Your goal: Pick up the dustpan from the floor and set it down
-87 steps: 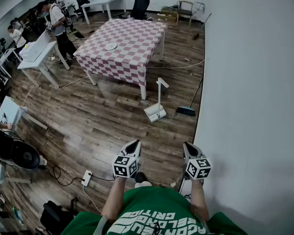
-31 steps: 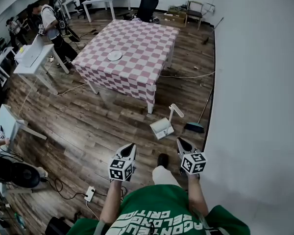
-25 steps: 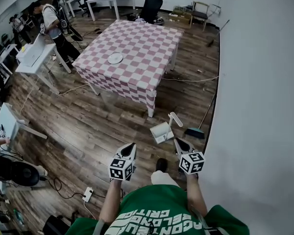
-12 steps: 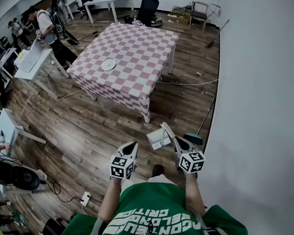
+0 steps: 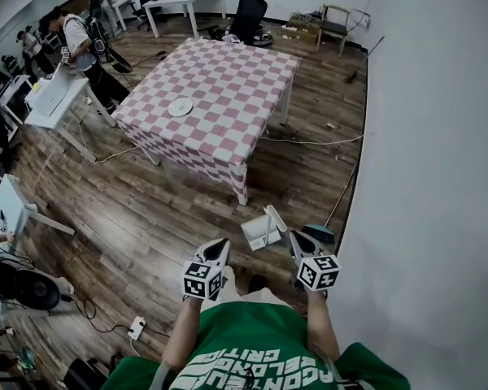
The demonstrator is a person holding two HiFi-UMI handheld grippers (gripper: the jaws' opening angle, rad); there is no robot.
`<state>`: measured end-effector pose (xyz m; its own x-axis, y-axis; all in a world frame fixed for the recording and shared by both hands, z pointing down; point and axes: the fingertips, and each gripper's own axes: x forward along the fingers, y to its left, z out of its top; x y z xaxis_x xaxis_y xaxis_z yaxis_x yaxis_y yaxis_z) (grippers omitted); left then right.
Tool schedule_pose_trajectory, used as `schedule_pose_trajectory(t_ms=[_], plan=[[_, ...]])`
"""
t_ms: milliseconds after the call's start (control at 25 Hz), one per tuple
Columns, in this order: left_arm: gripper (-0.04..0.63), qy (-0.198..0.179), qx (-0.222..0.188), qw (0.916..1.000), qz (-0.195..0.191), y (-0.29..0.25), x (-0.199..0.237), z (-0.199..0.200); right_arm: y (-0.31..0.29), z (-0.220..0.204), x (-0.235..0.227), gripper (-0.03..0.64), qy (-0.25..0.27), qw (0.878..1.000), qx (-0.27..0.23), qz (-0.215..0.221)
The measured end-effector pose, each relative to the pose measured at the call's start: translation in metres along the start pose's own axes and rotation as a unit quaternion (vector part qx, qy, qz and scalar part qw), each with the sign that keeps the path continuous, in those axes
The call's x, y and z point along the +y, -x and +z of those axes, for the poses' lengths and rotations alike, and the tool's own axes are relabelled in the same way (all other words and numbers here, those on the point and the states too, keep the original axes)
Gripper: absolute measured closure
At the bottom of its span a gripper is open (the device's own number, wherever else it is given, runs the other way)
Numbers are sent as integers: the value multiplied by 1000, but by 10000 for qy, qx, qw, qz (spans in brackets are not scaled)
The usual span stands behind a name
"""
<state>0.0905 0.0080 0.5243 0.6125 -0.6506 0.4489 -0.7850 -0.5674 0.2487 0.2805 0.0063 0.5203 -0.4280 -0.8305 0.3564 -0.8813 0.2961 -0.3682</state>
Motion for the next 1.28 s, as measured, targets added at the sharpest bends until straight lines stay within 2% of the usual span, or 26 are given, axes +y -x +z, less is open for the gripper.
schedule_pose_trajectory(t_ms=[480,800,1280], plan=[[601,-150,-165,9997,-42,-14,4,29,-5,20,-6,609,21,9998,-198,-13],[601,-180,-124,9995,-205,-19,1,26,-12,13,-10,609,58,9999,-5,-91],[601,-29,-137,9993,-351,-22,14,21,-33,5,-7,609,27,9997,219,-123]])
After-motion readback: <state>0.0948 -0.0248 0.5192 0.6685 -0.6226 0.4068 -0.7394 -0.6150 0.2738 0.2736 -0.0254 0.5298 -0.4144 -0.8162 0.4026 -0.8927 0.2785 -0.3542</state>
